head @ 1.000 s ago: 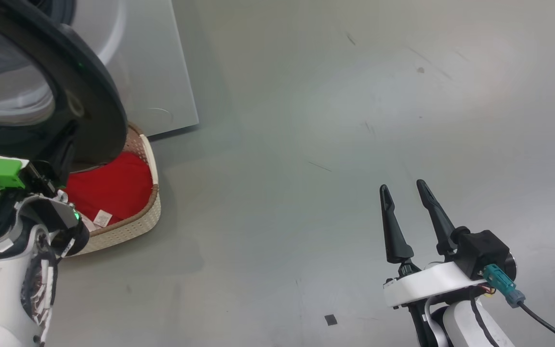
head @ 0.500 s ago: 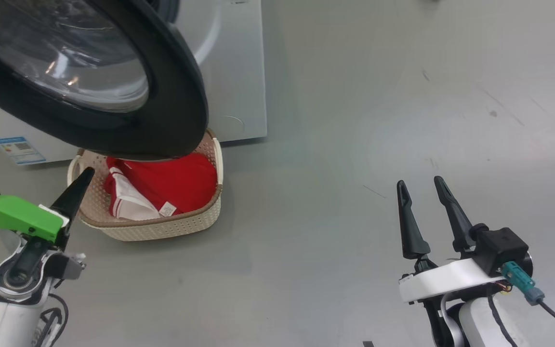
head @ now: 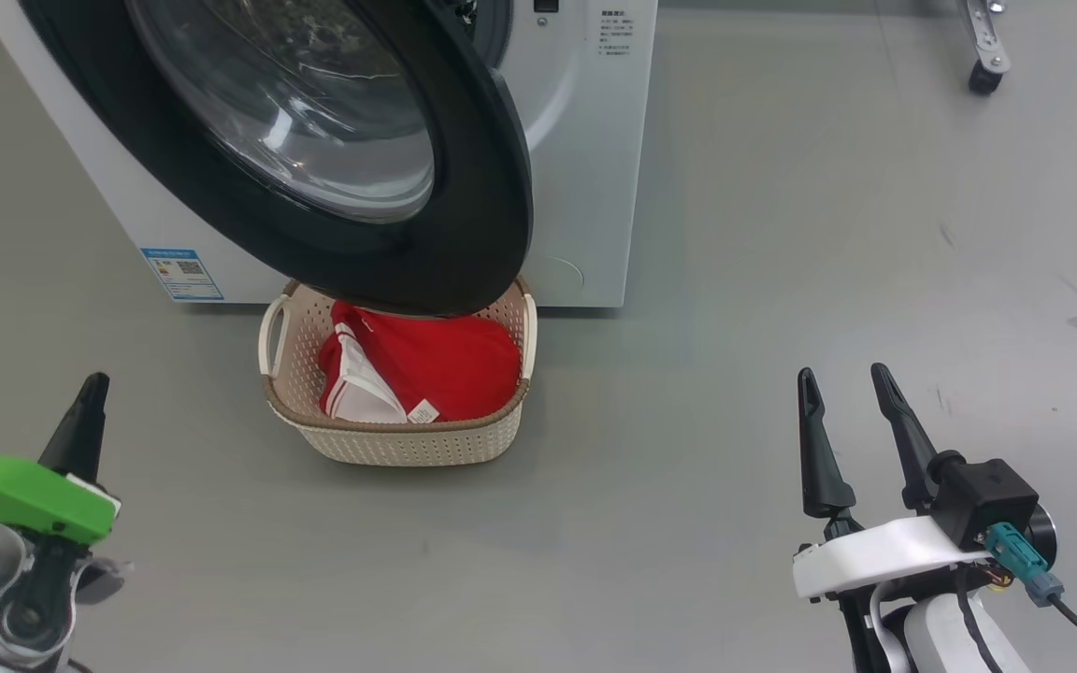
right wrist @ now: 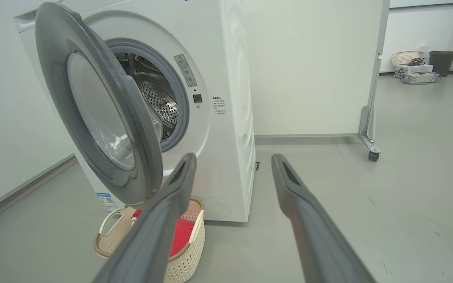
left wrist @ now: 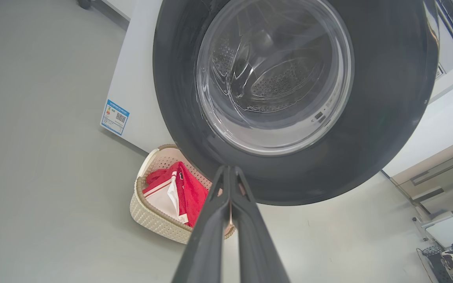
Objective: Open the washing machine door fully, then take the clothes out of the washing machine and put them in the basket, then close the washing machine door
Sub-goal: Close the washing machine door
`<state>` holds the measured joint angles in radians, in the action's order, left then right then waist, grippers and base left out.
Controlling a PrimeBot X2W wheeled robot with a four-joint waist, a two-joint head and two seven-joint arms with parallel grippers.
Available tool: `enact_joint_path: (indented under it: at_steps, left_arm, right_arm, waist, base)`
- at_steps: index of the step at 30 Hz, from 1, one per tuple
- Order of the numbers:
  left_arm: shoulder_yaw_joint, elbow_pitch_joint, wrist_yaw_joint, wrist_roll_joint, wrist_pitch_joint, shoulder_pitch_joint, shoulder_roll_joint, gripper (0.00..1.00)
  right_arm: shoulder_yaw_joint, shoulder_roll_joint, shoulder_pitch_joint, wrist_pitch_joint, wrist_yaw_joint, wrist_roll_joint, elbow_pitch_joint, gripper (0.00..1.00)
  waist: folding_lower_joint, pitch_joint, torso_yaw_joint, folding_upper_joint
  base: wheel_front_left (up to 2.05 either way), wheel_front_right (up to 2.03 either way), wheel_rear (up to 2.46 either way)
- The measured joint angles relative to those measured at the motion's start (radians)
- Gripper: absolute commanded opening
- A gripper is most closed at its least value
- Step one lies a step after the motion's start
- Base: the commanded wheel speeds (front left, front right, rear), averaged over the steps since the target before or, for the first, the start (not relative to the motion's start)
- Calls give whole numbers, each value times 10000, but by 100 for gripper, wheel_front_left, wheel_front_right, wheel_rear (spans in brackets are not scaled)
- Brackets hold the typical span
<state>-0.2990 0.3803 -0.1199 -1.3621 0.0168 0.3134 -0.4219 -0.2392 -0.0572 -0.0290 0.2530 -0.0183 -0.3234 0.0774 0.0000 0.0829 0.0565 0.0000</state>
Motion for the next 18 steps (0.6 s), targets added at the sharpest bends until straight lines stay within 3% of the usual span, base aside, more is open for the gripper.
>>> enact_joint_path:
  at_steps: [4, 13, 18]
  left_arm:
    - [-94, -35, -2, 523, -771, -586, -6, 0]
    - [-872, -368, -10, 2857, -2665, -1321, -303, 0]
    - [-1011, -539, -12, 3912, -2823, -1682, -399, 0]
  right_arm:
    - [35, 10, 57, 0, 138, 2, 61, 100]
    - [117, 15, 423, 0, 380, 4, 253, 100]
    - [123, 23, 491, 0, 485, 29, 253, 100]
  waist:
    - [0, -246, 237, 0]
    - [0, -754, 502, 0]
    - [0, -877, 541, 0]
  base:
    - [0, 0, 0]
    - [0, 0, 0]
    - [0, 0, 0]
